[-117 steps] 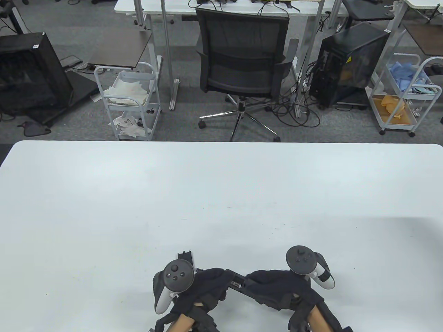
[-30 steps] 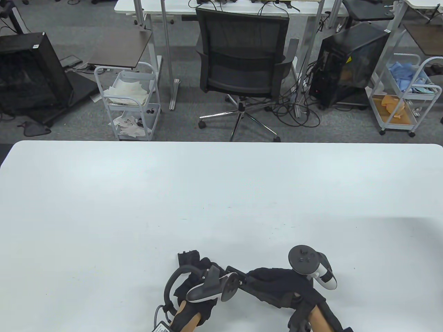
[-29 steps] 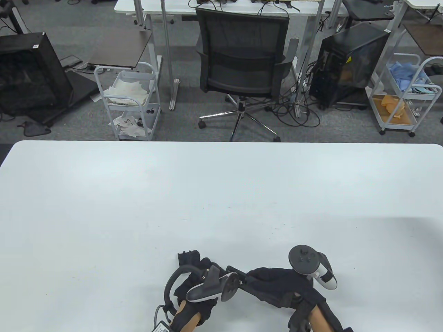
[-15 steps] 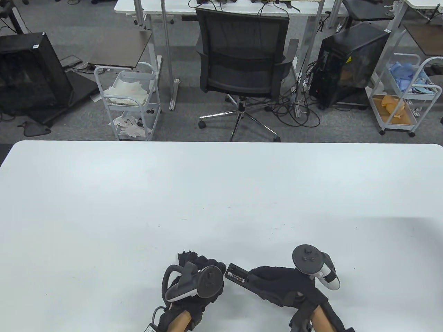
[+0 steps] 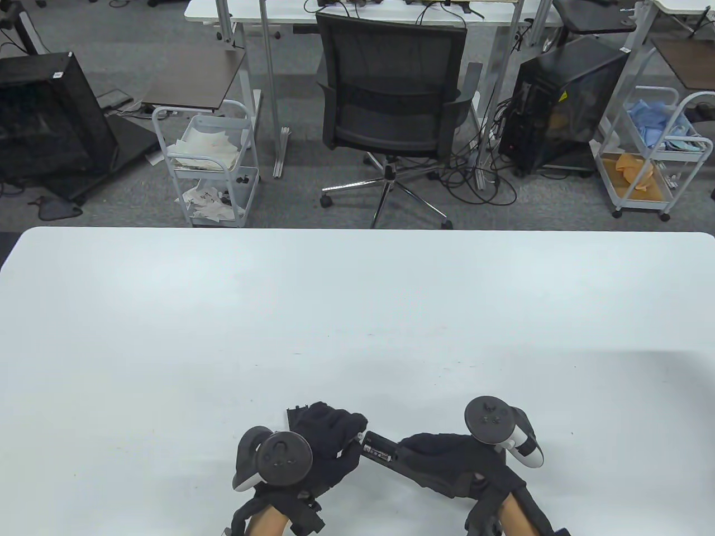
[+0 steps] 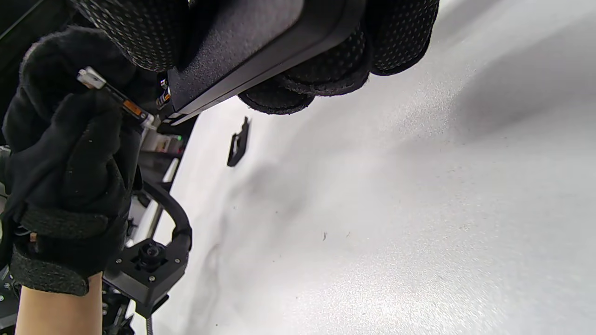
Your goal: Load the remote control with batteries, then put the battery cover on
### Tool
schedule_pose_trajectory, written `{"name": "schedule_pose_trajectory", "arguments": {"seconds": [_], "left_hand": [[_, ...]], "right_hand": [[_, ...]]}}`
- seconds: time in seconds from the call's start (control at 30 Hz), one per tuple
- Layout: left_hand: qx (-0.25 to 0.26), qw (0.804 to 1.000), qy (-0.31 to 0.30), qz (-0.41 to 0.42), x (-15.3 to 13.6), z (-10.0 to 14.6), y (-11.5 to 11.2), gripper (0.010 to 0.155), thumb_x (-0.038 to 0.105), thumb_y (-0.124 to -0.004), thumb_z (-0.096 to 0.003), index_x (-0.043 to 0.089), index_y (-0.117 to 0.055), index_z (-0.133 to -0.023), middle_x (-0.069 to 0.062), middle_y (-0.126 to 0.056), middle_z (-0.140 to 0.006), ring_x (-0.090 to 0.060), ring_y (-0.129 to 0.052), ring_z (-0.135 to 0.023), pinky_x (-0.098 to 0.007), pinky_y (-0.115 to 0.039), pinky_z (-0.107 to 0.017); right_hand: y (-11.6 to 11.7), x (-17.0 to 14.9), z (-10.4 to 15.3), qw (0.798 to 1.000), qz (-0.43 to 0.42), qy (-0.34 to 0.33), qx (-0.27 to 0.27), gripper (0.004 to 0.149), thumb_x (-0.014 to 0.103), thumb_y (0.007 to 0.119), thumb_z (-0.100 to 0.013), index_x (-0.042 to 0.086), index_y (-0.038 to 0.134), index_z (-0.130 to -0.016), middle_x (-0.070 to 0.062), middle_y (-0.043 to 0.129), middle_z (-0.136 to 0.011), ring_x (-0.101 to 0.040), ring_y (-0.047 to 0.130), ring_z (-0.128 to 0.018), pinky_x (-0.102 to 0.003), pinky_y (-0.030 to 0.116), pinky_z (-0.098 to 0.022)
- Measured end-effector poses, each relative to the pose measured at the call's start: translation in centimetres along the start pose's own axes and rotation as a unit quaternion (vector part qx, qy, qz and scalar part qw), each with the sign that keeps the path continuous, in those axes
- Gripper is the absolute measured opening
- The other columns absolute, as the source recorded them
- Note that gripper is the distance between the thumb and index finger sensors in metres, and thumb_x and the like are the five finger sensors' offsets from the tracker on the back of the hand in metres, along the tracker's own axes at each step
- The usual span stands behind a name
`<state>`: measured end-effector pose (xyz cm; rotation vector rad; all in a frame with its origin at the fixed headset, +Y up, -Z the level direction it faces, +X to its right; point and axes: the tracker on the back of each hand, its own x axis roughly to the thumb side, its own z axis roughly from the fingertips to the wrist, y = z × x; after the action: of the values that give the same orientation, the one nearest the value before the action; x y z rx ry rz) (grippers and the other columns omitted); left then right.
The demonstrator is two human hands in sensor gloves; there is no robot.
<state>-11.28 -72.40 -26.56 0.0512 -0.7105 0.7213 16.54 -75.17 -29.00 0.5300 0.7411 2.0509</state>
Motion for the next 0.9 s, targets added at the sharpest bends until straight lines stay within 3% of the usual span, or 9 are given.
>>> {"name": "schedule_pose_trajectory", "arguments": {"seconds": [0.3,0.7,0.9], "left_hand": [[-0.016,0.988,-0.021,0.15,-0.5,-0.5,-1.4,0.049,0.035,-0.073,-0.0576,0.023,-0.065,-0.105,-0.007,-0.073,-0.106,-0.033,-0.055,-0.109,-0.065,-0.043,-0.079],[-0.051,0.992,-0.019,0.117,-0.4,-1.0,-2.5,0.049,0.033,-0.074,-0.0577,0.027,-0.065,-0.105,-0.005,-0.072,-0.108,-0.03,-0.057,-0.11,-0.063,-0.047,-0.079],[-0.072,0.993,-0.015,0.094,-0.3,-1.1,-2.7,0.048,0.034,-0.075,-0.0579,0.026,-0.066,-0.105,-0.005,-0.073,-0.107,-0.032,-0.067,-0.104,-0.062,-0.054,-0.077]], "right_hand": [[0.4,0.1,-0.2,1.0,0.003,0.001,0.018,0.056,0.047,0.076,-0.053,0.016,0.072,-0.101,-0.007,0.097,-0.068,-0.018,0.094,-0.046,-0.046,0.073,-0.066],[0.9,0.3,-0.4,0.998,-0.015,-0.008,0.055,0.055,0.046,0.076,-0.054,0.016,0.072,-0.1,-0.008,0.097,-0.068,-0.018,0.094,-0.046,-0.046,0.073,-0.066],[0.8,0.2,-0.5,0.998,-0.026,-0.01,0.063,0.055,0.044,0.076,-0.054,0.014,0.072,-0.1,-0.009,0.097,-0.066,-0.019,0.094,-0.044,-0.047,0.073,-0.066]]}}
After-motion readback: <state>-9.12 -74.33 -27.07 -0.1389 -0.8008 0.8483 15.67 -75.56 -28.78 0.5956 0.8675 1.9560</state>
